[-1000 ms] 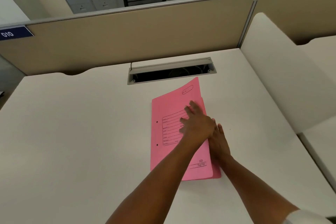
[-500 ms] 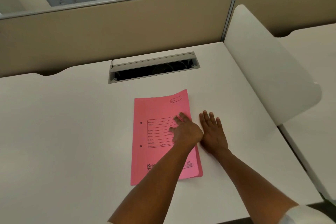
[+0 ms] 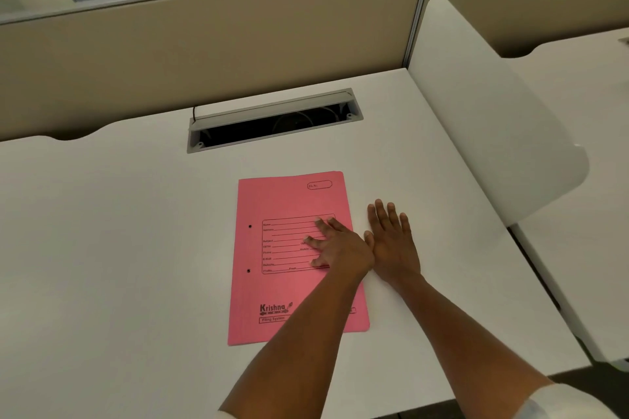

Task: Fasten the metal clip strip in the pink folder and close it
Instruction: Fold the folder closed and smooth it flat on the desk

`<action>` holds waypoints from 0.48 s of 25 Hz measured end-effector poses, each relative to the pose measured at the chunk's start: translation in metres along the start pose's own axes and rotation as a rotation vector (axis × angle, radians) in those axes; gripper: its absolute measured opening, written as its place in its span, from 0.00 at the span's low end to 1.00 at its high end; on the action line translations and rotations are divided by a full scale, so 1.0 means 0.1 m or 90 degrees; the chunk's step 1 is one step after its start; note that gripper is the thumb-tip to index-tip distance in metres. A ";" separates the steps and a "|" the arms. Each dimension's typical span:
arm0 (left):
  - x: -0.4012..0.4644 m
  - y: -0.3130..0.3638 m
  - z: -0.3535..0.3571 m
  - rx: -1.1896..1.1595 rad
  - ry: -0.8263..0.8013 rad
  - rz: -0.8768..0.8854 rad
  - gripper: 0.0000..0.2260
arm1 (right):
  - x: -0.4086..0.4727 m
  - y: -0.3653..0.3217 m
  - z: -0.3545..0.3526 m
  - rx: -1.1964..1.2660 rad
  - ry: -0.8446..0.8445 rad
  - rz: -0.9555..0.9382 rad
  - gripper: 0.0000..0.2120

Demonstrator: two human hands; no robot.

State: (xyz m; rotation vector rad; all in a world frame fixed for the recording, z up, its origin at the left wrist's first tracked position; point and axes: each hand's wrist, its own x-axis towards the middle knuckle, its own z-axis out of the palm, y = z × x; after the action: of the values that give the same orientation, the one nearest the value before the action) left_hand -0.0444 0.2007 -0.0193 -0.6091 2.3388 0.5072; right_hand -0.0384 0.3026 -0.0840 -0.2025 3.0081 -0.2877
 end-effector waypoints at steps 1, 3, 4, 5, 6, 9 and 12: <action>0.00 -0.01 0.00 0.000 -0.002 0.004 0.43 | 0.00 0.00 0.01 0.001 0.001 0.002 0.29; -0.02 -0.02 -0.02 0.000 0.004 0.011 0.42 | -0.02 0.00 0.00 0.006 0.002 0.003 0.29; -0.03 -0.03 -0.03 -0.003 0.006 0.016 0.42 | -0.03 0.00 -0.01 0.014 -0.001 0.005 0.29; -0.04 -0.05 -0.05 -0.006 0.006 0.023 0.40 | -0.03 -0.01 -0.02 0.022 -0.006 0.011 0.29; -0.05 -0.08 -0.07 -0.003 0.012 0.037 0.38 | -0.03 -0.04 -0.03 0.028 -0.014 0.024 0.29; -0.07 -0.23 -0.14 0.062 0.103 0.118 0.28 | -0.02 -0.22 -0.05 0.058 -0.029 0.093 0.33; -0.03 -0.46 -0.31 0.024 0.199 0.202 0.12 | -0.04 -0.40 -0.06 0.092 -0.029 0.131 0.38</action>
State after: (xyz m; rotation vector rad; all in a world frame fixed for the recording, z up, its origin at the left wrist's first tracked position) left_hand -0.0329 0.1484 -0.0047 -0.3162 2.7566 0.5386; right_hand -0.0304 0.2651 -0.0695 0.1118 2.9149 -0.4691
